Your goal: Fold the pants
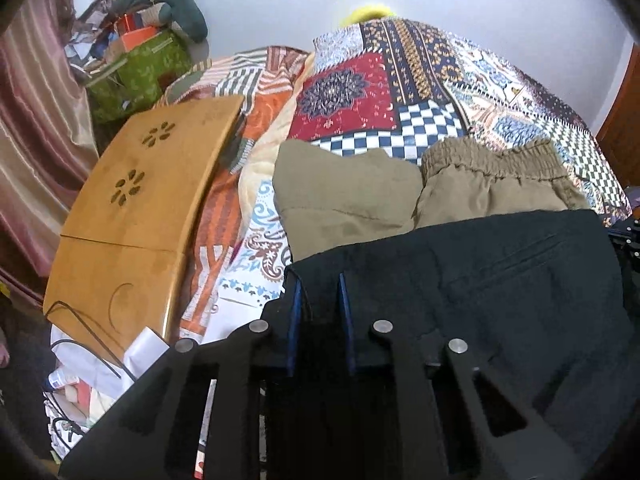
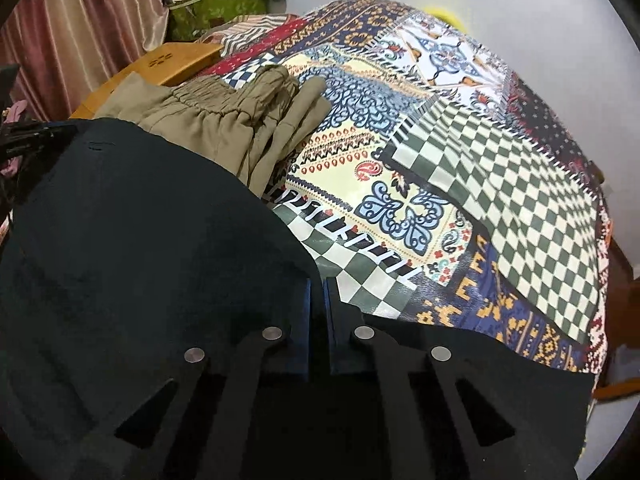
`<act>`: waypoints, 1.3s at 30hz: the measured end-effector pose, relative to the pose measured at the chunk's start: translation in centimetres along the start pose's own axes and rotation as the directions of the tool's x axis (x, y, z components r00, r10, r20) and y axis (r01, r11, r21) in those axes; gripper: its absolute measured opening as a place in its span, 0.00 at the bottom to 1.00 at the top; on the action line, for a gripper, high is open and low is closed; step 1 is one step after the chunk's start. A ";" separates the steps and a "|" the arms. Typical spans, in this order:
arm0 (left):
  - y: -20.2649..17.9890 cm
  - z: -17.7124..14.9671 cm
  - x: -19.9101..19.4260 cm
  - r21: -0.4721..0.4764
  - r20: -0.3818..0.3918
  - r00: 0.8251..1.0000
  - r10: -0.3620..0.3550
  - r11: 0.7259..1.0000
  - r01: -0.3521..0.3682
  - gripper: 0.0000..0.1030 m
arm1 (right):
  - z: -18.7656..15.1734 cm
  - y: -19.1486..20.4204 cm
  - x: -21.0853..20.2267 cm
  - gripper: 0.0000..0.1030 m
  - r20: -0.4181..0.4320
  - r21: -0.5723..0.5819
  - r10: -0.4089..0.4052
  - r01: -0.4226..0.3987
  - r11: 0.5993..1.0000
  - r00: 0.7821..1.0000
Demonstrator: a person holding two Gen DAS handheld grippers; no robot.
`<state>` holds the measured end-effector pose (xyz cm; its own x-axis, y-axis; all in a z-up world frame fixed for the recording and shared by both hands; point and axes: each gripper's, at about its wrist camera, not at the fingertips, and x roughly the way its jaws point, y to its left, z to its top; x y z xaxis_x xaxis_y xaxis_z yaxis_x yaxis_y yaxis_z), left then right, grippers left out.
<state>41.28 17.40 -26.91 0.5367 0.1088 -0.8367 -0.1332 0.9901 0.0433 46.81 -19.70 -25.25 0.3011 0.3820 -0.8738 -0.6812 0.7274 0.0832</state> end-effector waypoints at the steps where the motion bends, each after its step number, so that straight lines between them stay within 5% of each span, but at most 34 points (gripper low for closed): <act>1: 0.1 0.1 -0.3 -0.003 0.007 1.000 -0.001 1.000 0.001 0.17 | 0.0 -0.1 -0.3 0.04 0.012 0.008 -0.005 0.005 1.000 1.000; 28: -1.3 -3.3 -13.9 0.021 0.162 0.983 -0.082 0.997 0.079 0.05 | -3.3 4.4 -14.8 0.03 0.225 0.027 -0.009 0.003 1.000 0.974; 36: -1.5 -5.2 -14.9 0.028 0.148 0.985 -0.089 0.996 0.086 0.01 | -4.9 5.3 -15.9 0.03 0.209 0.024 -0.037 0.033 0.999 0.977; 39: -1.2 -5.3 -13.8 0.024 0.125 0.988 -0.096 0.995 0.093 0.01 | -4.3 4.0 -14.8 0.23 0.188 0.049 -0.048 0.039 0.998 0.981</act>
<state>29.60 14.22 -18.29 0.6471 0.0238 -0.7621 -0.0623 0.9978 -0.0217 36.77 -24.82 -14.06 0.4534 0.4472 -0.7710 -0.6354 0.7688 0.0722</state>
